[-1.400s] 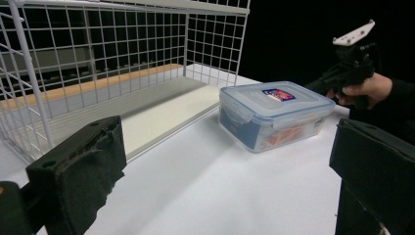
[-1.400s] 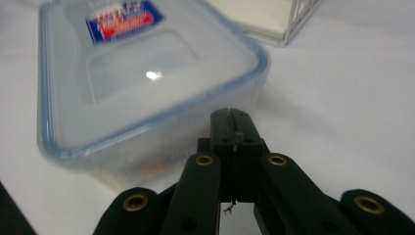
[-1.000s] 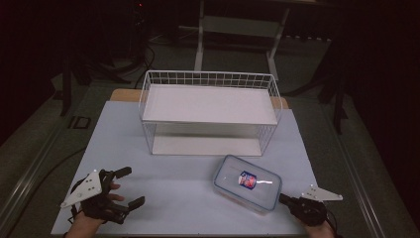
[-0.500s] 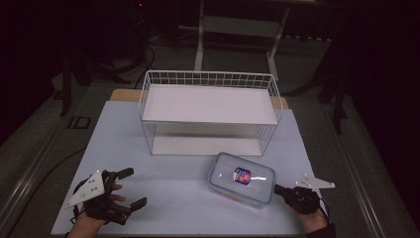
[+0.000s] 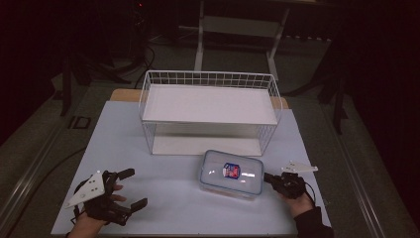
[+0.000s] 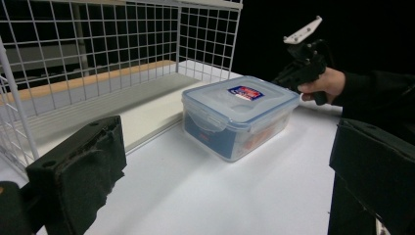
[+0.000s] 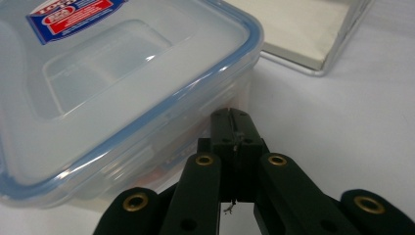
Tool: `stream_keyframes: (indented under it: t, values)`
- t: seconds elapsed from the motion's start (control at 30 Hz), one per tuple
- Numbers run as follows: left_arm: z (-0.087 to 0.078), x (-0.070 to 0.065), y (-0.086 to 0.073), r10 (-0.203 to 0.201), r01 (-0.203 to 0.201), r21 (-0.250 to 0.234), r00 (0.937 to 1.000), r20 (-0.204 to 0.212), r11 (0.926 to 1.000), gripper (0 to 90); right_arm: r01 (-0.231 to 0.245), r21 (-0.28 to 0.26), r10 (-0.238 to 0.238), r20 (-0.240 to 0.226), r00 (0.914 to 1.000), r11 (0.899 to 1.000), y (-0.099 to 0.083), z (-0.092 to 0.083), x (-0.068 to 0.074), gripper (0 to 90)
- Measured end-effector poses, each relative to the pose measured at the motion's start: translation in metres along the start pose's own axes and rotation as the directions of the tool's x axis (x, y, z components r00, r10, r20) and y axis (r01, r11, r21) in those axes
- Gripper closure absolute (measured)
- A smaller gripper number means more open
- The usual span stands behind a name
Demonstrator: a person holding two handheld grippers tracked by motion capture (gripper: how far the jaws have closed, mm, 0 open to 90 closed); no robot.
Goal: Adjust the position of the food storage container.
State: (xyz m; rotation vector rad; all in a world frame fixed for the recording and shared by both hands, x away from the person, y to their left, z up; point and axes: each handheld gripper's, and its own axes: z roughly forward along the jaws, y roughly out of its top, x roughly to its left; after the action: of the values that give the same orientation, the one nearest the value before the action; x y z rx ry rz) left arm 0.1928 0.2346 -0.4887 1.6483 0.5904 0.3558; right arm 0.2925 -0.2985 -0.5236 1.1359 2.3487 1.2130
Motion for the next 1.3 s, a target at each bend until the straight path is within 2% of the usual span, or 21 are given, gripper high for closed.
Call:
stream_keyframes:
  t: [0.13, 0.33, 0.6, 0.73, 0.97, 1.03, 1.3]
  values:
    - [0.000, 0.000, 0.000, -0.004, 0.004, -0.004, 1.0000, 0.006, 1.0000, 0.2, 0.005, 0.009, -0.005, -0.006, 1.0000, 1.000, 0.009, 0.009, 0.001, 90.0]
    - [0.001, -0.001, 0.000, 0.000, 0.000, -0.002, 0.9999, 0.011, 1.0000, 0.2, 0.045, 0.029, -0.045, -0.018, 0.9988, 0.999, 0.024, 0.027, 0.008, 90.0]
    - [0.001, -0.001, 0.000, 0.001, -0.001, -0.002, 0.9999, 0.015, 1.0000, 0.3, 0.043, 0.030, -0.042, -0.033, 0.9986, 0.999, 0.034, 0.042, 0.013, 90.0]
    - [0.002, -0.001, -0.001, 0.004, -0.004, 0.005, 0.9998, 0.017, 1.0000, 0.3, 0.043, 0.028, -0.042, -0.033, 0.9986, 0.999, 0.035, 0.045, 0.015, 90.0]
    - [0.002, -0.001, -0.001, 0.003, -0.003, 0.008, 0.9998, 0.017, 1.0000, 0.3, 0.024, 0.027, -0.023, -0.030, 0.9993, 0.999, 0.030, 0.038, 0.016, 90.0]
    - [0.003, -0.002, -0.001, 0.003, -0.003, 0.009, 0.9998, 0.019, 1.0000, 0.3, 0.026, 0.033, -0.024, -0.051, 0.9984, 0.999, 0.029, 0.039, 0.019, 90.0]
    - [0.007, -0.003, -0.003, -0.002, 0.001, 0.020, 0.9997, 0.022, 0.9998, 0.3, 0.022, 0.034, -0.021, -0.042, 0.9989, 0.999, 0.035, 0.049, 0.018, 90.0]
